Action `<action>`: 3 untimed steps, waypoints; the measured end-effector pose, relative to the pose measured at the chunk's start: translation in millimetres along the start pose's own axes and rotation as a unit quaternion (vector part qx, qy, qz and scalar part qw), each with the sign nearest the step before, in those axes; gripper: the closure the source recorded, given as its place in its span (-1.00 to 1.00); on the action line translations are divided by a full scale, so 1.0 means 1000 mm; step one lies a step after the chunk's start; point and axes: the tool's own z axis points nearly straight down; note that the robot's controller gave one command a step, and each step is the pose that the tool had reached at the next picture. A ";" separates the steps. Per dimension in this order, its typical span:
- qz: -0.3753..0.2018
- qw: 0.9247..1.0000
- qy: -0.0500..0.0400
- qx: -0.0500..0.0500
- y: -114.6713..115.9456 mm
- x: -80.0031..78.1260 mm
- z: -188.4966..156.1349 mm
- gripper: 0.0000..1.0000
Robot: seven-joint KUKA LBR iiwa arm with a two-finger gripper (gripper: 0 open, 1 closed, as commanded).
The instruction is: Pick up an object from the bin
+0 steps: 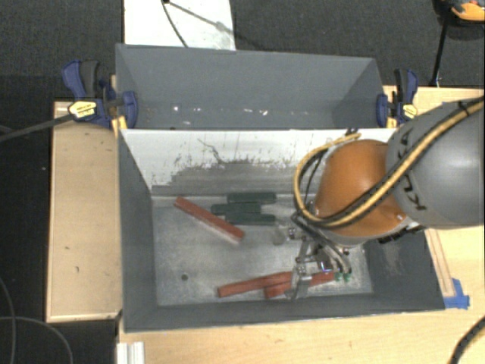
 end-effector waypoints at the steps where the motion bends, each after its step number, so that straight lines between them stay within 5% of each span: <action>1: -0.097 0.995 -0.002 0.000 -0.005 -0.002 0.054 -1.00; 2: 0.029 1.000 0.001 0.000 -0.003 -0.001 0.053 1.00; 3: 0.029 1.000 0.001 0.000 -0.003 -0.001 0.053 1.00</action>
Offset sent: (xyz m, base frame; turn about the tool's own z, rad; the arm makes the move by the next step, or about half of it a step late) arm 0.0010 -0.0026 -0.0538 0.0575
